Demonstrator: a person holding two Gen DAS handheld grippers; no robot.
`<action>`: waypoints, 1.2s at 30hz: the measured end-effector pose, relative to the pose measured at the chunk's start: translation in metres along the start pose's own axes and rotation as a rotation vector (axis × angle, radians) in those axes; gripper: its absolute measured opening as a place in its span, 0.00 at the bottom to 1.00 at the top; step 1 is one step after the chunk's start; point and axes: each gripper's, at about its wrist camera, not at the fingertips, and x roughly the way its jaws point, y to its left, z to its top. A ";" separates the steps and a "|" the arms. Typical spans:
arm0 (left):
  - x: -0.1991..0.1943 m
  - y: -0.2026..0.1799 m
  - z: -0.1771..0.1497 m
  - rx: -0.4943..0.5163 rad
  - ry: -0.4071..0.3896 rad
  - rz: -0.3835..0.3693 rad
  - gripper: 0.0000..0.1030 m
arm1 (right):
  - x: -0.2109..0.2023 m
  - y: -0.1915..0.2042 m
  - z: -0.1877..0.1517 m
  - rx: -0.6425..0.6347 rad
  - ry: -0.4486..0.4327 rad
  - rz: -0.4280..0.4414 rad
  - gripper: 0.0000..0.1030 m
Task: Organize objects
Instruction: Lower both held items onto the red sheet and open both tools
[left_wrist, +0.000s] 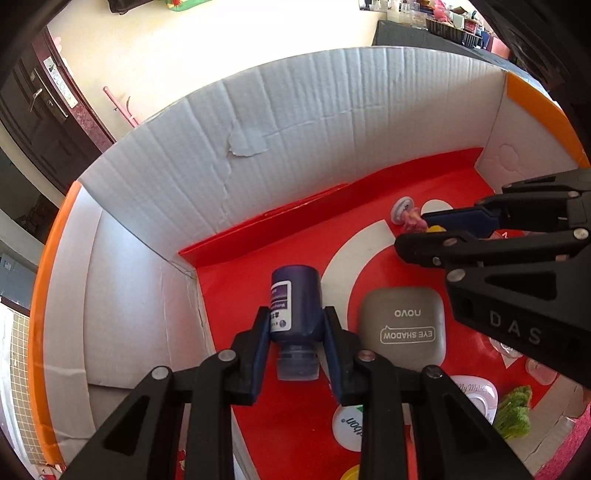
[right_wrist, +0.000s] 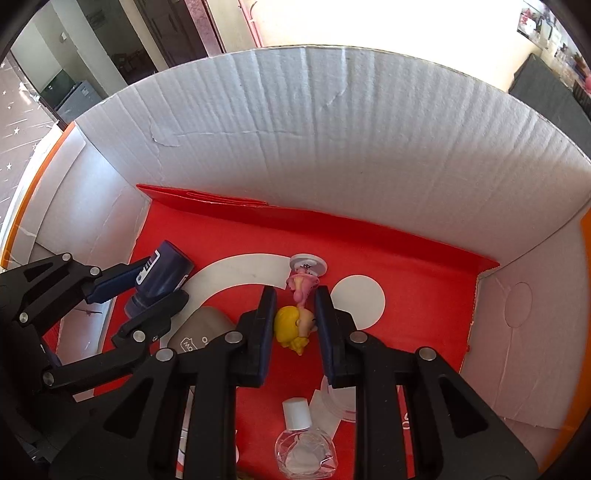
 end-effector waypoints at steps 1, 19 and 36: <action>0.000 0.001 0.000 0.000 0.000 -0.001 0.28 | 0.000 0.000 0.000 -0.001 -0.001 -0.001 0.20; 0.004 0.005 -0.001 -0.001 0.000 -0.001 0.30 | 0.009 0.015 -0.010 -0.016 0.001 -0.017 0.20; 0.000 -0.003 0.003 0.008 -0.002 0.008 0.36 | 0.008 0.018 -0.003 -0.012 0.011 -0.026 0.21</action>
